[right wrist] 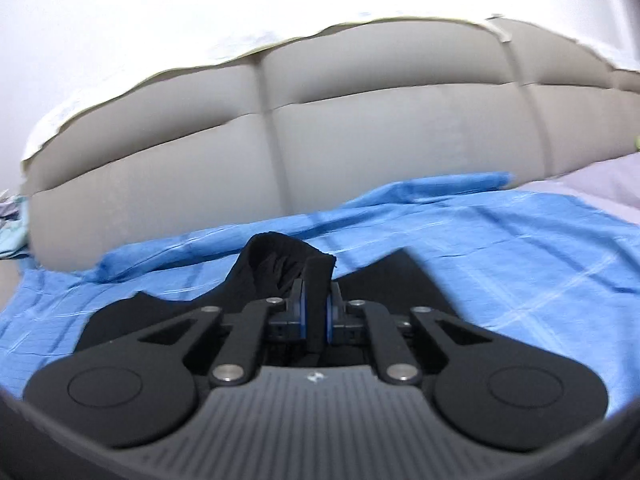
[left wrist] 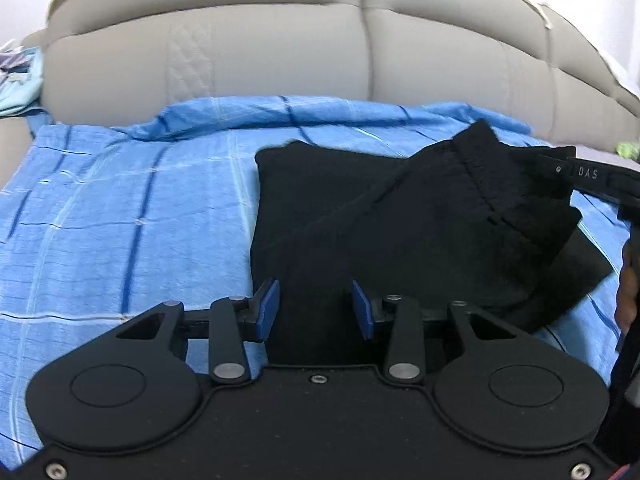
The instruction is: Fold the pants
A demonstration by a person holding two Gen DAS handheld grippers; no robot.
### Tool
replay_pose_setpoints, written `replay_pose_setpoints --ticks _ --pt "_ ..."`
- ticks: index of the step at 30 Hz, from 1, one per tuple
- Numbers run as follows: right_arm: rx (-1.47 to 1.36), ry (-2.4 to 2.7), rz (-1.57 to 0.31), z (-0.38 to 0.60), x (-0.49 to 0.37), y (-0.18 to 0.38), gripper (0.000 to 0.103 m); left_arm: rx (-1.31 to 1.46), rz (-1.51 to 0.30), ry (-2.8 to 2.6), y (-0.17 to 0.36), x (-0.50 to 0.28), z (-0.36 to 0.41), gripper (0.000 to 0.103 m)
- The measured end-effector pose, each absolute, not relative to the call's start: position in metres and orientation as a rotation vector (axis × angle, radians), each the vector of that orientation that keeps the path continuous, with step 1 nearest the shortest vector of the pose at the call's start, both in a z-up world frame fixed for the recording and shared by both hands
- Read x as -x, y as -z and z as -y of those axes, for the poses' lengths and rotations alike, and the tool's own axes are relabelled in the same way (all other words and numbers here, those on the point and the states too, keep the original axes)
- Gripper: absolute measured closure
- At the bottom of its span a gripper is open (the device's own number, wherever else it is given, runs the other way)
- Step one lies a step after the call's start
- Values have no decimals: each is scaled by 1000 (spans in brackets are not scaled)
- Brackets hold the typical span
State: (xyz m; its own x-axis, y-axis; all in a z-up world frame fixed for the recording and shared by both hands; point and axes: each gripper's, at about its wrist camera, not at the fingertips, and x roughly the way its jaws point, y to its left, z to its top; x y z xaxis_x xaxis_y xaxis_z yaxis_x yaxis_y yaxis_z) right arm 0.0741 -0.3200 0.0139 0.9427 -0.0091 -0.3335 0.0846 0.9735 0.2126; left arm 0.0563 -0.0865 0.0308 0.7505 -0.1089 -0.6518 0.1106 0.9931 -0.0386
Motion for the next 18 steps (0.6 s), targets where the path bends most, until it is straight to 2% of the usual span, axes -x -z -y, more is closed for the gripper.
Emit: replay_pose_setpoints --ticks 5,6,8,9,11,13,15,16,17,18 --pt "-250 162 -397 352 -66 6 90 -45 -744 172 -18 -47 102 65" --pt "-247 173 -409 357 -66 10 87 -53 -746 177 -17 -45 105 65" --pt "-229 191 -462 362 -70 20 78 -70 -747 182 -15 -43 109 65" --pt "-231 201 -465 364 -69 21 58 -77 -745 188 -16 -42 110 65" --pt "-239 210 -448 366 -63 18 50 -69 -734 216 -25 -43 106 65" --pt "-219 241 -408 364 -52 11 27 -18 -698 223 -40 -50 96 65" --pt "-189 245 -360 356 -46 2 25 10 -663 200 -51 -68 88 65" --pt "-175 232 -345 350 -44 -2 25 13 -651 188 -55 -77 86 67" --pt "-165 203 -337 343 -43 -6 25 13 -635 170 -59 -90 83 80" --pt "-155 160 -335 335 -43 -8 25 11 -626 162 -60 -103 82 87"
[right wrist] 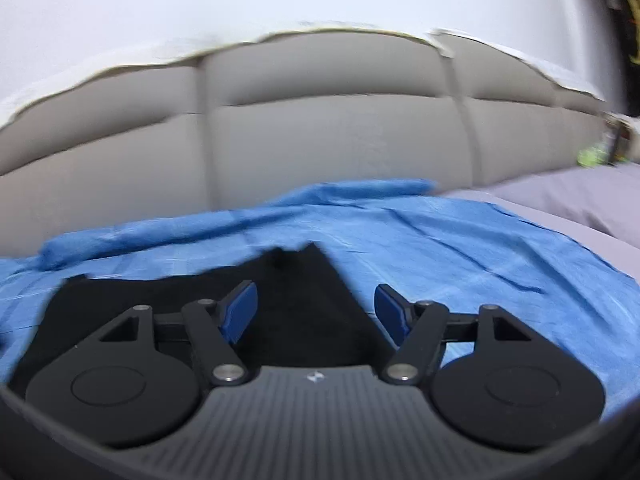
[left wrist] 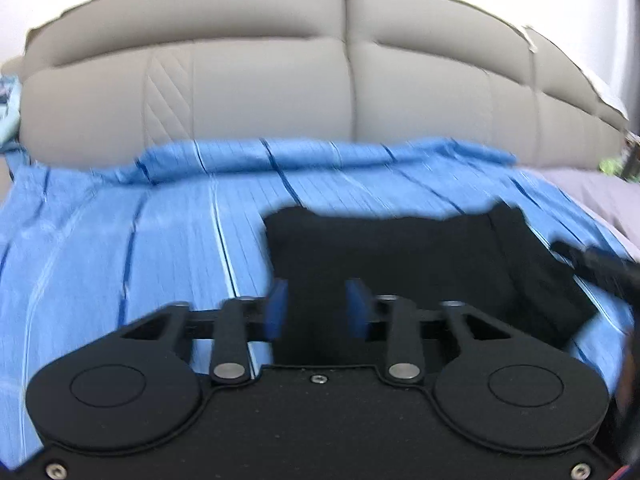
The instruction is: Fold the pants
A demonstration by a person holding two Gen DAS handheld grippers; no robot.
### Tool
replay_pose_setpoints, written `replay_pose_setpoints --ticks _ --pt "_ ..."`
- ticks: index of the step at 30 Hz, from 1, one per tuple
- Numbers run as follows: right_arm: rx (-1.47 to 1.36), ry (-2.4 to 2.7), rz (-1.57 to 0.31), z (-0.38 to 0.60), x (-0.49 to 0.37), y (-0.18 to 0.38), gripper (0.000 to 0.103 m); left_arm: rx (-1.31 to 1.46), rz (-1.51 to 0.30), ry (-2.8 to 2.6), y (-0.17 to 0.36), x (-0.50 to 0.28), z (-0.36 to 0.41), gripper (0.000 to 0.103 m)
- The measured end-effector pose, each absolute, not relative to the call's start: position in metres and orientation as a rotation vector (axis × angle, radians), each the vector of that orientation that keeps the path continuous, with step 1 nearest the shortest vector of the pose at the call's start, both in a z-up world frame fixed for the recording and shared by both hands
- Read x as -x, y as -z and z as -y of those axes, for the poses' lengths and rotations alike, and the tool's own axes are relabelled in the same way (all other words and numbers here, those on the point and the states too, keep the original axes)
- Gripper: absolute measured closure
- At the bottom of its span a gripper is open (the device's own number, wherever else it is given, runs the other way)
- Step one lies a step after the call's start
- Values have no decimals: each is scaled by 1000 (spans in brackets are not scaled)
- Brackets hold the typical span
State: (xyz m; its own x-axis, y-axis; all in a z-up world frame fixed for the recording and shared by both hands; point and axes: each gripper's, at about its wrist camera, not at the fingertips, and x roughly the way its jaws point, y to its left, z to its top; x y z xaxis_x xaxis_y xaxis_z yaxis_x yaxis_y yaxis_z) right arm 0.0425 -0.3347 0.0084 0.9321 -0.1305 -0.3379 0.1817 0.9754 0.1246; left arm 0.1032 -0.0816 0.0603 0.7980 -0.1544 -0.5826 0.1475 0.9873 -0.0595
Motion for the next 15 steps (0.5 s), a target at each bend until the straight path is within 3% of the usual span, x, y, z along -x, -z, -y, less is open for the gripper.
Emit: replay_pose_setpoints --ticks 3,11,15 --pt "-84 29 -347 301 -48 -8 25 13 -669 179 -55 -147 80 90" --pt "75 -30 -475 265 -58 29 45 79 -769 123 -23 -224 73 89" --pt "134 95 -459 270 -50 26 43 15 -711 61 -38 -230 72 86"
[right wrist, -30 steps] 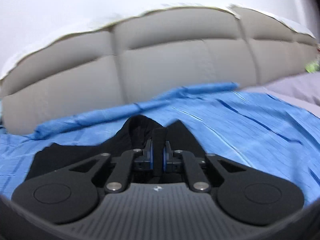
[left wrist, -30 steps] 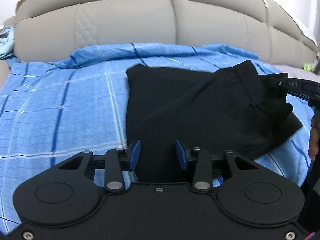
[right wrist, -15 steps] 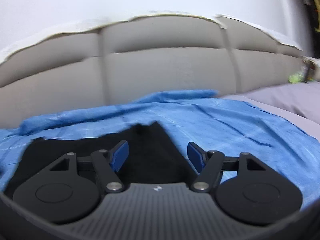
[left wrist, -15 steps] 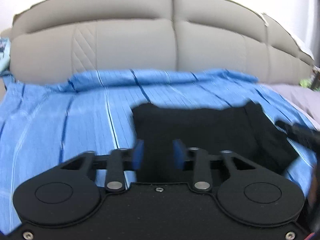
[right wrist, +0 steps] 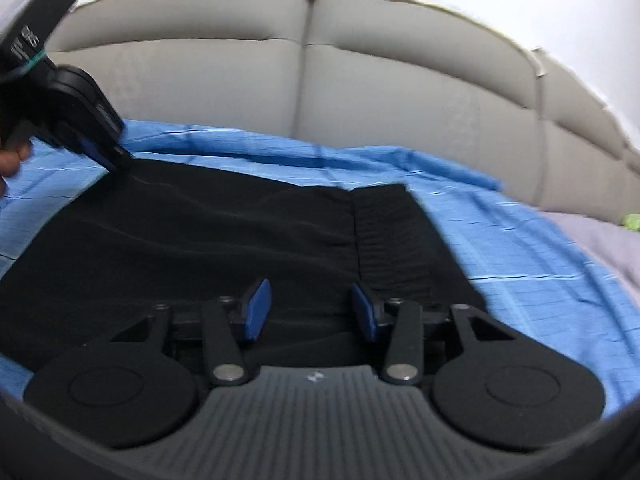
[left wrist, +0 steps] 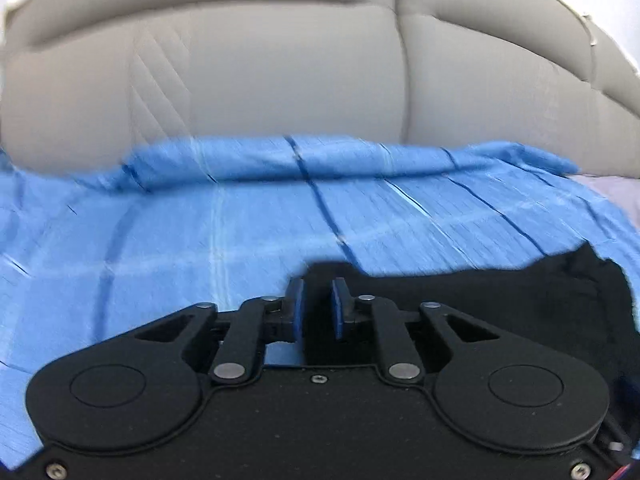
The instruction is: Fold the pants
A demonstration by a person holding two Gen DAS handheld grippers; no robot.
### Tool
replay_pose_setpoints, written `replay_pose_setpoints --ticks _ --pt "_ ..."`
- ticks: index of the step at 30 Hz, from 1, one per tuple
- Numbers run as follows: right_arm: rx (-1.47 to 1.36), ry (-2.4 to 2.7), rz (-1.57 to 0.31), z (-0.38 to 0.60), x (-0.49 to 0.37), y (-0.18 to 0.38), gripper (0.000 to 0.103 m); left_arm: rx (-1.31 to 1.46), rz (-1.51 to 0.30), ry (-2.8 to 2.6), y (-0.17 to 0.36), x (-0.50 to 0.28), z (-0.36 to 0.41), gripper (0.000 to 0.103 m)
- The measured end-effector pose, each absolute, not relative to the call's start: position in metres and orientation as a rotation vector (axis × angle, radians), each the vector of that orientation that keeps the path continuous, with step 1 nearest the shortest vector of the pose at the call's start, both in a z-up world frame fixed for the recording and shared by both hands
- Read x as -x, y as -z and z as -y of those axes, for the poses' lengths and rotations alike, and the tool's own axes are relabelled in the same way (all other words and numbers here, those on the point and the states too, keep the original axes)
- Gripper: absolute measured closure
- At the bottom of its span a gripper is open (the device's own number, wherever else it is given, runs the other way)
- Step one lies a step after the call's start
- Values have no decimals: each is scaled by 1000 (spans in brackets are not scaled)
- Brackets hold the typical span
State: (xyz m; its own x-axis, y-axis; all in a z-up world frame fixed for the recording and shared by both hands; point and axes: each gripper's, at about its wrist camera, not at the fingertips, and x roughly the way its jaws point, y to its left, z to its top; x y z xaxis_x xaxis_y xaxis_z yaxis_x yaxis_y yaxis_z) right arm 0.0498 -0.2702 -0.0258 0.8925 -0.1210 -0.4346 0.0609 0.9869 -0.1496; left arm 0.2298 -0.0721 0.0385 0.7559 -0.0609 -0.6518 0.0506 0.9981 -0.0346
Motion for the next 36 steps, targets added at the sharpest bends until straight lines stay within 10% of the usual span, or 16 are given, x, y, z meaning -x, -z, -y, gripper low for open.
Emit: replay_pose_setpoints --ticks 14,19,36 --pt "119 -287 -370 154 -3 21 20 279 -920 177 -17 -211 33 71" --pt "105 -316 -438 143 -11 33 54 370 -926 159 -13 -232 33 84" --pt "84 -388 -441 151 10 39 55 259 -846 67 -29 -271 35 94"
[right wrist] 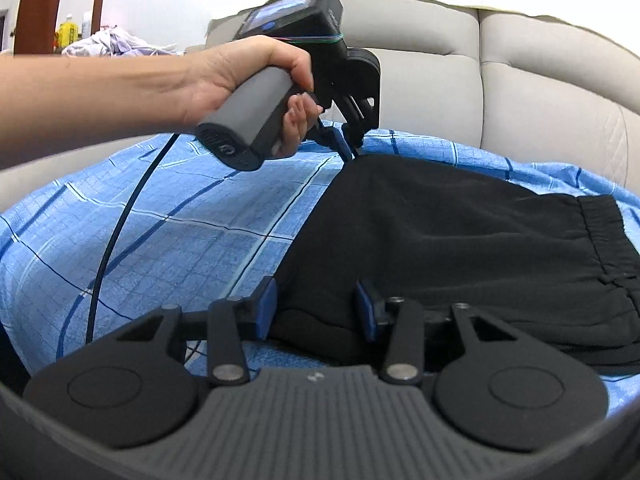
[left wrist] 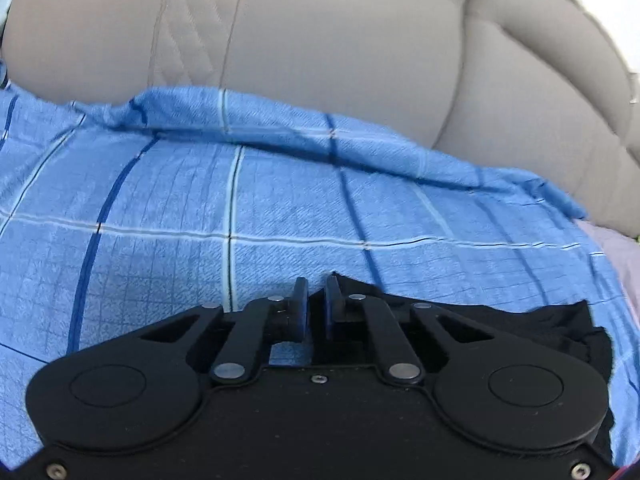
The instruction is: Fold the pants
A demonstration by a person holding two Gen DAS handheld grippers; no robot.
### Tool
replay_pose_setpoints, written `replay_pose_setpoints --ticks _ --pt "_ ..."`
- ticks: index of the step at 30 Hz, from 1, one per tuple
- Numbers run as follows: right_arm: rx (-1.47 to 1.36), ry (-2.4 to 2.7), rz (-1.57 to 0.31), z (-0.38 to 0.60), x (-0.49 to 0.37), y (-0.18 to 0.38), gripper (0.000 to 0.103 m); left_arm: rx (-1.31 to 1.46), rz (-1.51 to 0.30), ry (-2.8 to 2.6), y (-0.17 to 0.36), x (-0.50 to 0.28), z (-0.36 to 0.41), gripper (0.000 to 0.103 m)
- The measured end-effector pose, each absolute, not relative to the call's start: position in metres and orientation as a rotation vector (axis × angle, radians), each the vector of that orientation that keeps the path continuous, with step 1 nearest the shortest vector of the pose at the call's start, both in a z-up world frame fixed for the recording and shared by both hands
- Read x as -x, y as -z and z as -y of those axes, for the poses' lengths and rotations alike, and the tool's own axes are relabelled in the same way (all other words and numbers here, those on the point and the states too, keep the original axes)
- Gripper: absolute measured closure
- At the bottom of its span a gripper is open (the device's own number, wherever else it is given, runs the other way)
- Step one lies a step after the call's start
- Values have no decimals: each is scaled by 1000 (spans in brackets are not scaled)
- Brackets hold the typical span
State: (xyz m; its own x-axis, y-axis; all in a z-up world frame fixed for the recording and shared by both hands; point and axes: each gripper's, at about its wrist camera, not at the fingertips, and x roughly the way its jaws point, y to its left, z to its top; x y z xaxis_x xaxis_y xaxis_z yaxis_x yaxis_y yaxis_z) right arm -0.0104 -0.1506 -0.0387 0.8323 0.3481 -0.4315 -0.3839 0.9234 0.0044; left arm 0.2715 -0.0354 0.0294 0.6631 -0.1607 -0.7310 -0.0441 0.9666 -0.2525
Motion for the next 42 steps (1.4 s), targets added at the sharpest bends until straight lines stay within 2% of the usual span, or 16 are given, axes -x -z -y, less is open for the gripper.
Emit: replay_pose_setpoints --ticks 3,5,7,8,10,15,20,21,23,27,29,31,42 --pt "69 -394 -442 154 8 39 45 214 -808 106 -41 -252 38 89" --pt "73 -394 -438 154 8 40 45 199 -819 129 -40 -241 41 83" --pt "70 -394 -437 154 8 40 45 205 -852 164 -32 -235 44 83" --pt "67 -394 -438 154 8 39 45 188 -862 161 -25 -234 48 79" --pt "60 -396 -440 155 7 39 45 158 -828 135 -18 -235 53 75" --pt "47 -409 -446 158 7 36 44 194 -827 68 -17 -253 59 76" --pt "-45 -391 -432 184 8 19 41 70 -772 65 -35 -230 71 76" --pt "-57 -366 -424 191 7 15 39 50 -762 62 -39 -225 73 74" --pt "-73 -300 -407 206 6 7 36 19 -739 56 -48 -206 75 61" --pt "-64 -152 -387 236 4 -2 33 -1 -701 77 -59 -164 82 47" --pt "-48 -81 -379 252 4 -7 31 6 -690 94 -60 -142 85 33" --pt "-35 -9 -375 268 4 -10 26 33 -707 104 -57 -124 86 25" --pt "12 104 -460 302 12 0 14 96 -813 81 -25 -52 102 15"
